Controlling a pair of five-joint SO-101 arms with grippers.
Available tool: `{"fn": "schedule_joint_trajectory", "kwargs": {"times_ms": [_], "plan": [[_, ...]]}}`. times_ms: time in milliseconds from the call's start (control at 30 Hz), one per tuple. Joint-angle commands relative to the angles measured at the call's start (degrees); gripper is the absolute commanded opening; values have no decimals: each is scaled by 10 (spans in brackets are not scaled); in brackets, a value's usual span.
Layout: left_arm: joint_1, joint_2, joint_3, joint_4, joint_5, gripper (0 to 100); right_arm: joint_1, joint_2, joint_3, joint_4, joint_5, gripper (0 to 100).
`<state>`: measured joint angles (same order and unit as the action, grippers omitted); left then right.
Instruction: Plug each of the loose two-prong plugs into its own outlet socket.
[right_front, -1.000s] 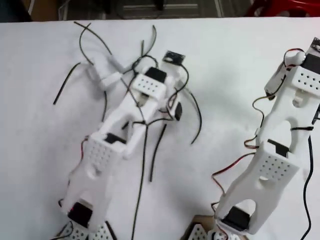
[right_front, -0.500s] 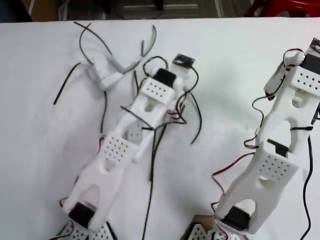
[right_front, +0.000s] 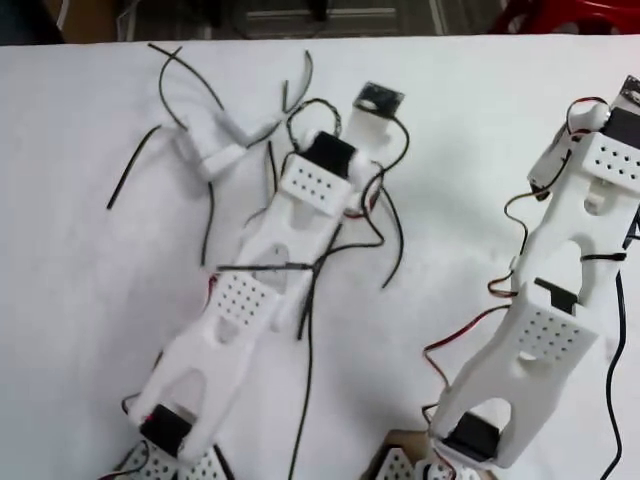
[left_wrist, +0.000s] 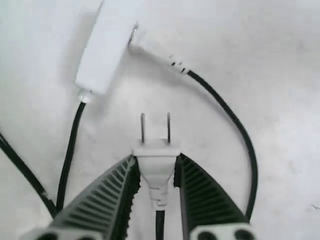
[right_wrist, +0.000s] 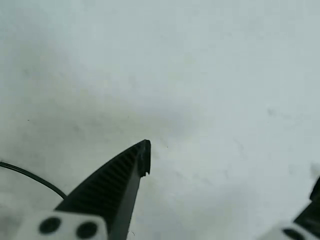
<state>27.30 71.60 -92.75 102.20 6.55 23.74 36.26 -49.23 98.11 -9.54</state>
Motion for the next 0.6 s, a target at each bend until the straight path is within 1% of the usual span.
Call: {"fn": "schedule_joint_trajectory", "kwargs": {"times_ms": [0, 133, 267, 367, 567], "plan": [[53, -78, -25, 3, -44, 22, 7, -14, -7, 4, 6, 475], [113, -163, -26, 2, -107, 22, 7, -14, -7, 4, 6, 475], [149, -249, -26, 3, -145, 22, 7, -14, -7, 4, 6, 475], [152, -317, -26, 3, -159, 22, 7, -13, -7, 4, 6, 475], [140, -441, -26, 3, -150, 21, 7, -8, -7, 3, 6, 475]]}}
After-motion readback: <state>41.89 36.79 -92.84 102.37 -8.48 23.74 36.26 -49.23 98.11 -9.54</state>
